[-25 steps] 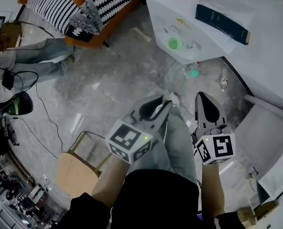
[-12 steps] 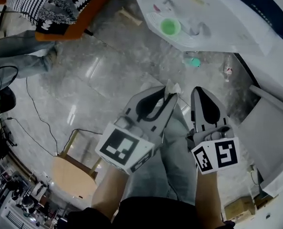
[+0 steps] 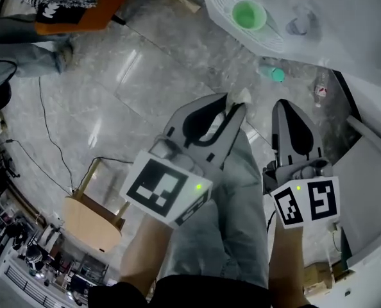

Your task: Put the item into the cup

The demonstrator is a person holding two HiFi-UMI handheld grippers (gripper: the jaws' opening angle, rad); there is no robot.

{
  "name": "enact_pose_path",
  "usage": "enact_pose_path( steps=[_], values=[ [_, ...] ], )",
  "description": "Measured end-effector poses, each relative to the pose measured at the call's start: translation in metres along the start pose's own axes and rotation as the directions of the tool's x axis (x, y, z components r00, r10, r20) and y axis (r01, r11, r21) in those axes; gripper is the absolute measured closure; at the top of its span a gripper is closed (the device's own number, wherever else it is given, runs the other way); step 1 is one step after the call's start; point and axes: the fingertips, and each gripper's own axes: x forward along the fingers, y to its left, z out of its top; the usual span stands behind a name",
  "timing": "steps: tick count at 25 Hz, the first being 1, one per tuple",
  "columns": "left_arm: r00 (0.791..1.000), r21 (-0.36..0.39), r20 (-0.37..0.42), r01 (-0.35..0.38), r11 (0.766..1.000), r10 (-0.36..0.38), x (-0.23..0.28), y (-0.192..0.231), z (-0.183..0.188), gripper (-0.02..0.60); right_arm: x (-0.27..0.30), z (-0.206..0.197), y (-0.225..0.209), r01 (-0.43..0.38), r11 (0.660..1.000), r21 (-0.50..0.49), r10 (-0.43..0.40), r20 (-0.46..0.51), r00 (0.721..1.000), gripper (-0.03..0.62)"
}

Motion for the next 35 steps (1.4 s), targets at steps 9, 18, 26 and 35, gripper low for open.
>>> enact_pose_path(
  steps=[9,18,26,35],
  values=[
    [0.999,0.071,0.012,-0.049,0.996,0.048,0.024,0.039,0.022,0.512,-0.007,0.000,0.005,-0.034,0.999,-0.001,0.034,-0.023,0.999,0.585],
    [0.999,0.170,-0.047,-0.002,0.986,0.010,0.074,0.057,0.029,0.512,-0.015,-0.009,-0.004,-0.021,1.000,-0.007,0.021,-0.027,0.999,0.586],
    [0.996,0.309,-0.085,-0.009,0.951,0.037,0.115,0.063,0.037,0.512,-0.018,-0.007,-0.015,0.006,1.000,-0.008,-0.006,-0.022,1.000,0.585],
    [0.990,0.397,-0.107,-0.046,0.917,0.096,0.140,0.082,0.050,0.512,-0.017,-0.021,-0.001,-0.016,1.000,0.011,0.017,-0.042,0.999,0.585]
  ],
)
